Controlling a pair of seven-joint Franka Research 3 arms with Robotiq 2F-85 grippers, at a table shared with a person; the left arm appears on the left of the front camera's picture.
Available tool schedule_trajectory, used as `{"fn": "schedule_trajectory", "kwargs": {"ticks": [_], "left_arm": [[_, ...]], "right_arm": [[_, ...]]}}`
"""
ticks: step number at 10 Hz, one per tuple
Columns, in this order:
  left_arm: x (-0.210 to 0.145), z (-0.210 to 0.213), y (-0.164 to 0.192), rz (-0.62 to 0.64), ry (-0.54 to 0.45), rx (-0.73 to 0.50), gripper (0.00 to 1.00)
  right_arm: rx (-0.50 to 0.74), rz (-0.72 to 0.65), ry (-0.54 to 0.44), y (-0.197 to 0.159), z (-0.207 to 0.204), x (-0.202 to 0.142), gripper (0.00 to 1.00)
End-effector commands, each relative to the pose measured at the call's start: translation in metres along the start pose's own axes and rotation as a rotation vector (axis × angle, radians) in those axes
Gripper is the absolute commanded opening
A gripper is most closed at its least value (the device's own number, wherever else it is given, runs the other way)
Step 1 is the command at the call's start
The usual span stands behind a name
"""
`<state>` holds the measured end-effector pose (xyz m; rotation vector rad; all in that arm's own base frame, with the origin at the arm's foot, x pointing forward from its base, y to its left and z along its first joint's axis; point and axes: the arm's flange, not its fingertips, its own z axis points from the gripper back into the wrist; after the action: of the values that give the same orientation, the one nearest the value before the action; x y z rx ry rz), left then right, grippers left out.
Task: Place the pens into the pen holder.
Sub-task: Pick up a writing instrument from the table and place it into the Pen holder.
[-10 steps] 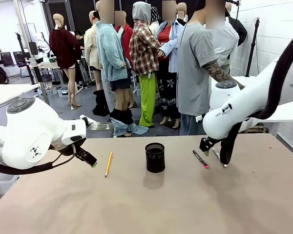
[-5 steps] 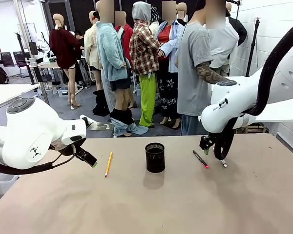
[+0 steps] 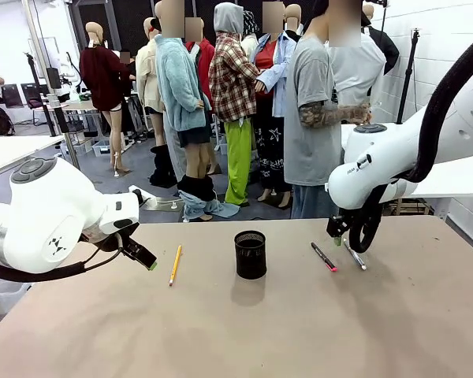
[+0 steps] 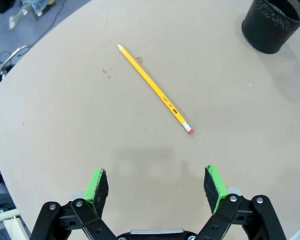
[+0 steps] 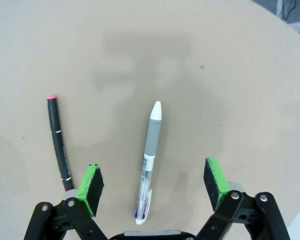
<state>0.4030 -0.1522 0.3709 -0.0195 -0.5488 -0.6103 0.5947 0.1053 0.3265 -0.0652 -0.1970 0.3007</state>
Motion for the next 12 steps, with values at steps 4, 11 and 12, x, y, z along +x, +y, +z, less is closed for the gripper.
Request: {"fn": "schedule_trajectory", "kwargs": {"ticks": [4,11,12], "left_arm": [[0.0,0.001,0.001,0.003,-0.001,0.0,1.0],[0.0,0.001,0.001,0.003,-0.001,0.0,1.0],[0.0,0.001,0.001,0.003,-0.001,0.0,1.0]], "right_arm": [[-0.004,0.029,0.142,0.0,-0.016,0.018,1.0],[0.042,0.011,0.175,-0.009,-0.03,0.018,0.64],[0.056,0.017,0.178,-0.01,-0.03,0.017,0.45]]}}
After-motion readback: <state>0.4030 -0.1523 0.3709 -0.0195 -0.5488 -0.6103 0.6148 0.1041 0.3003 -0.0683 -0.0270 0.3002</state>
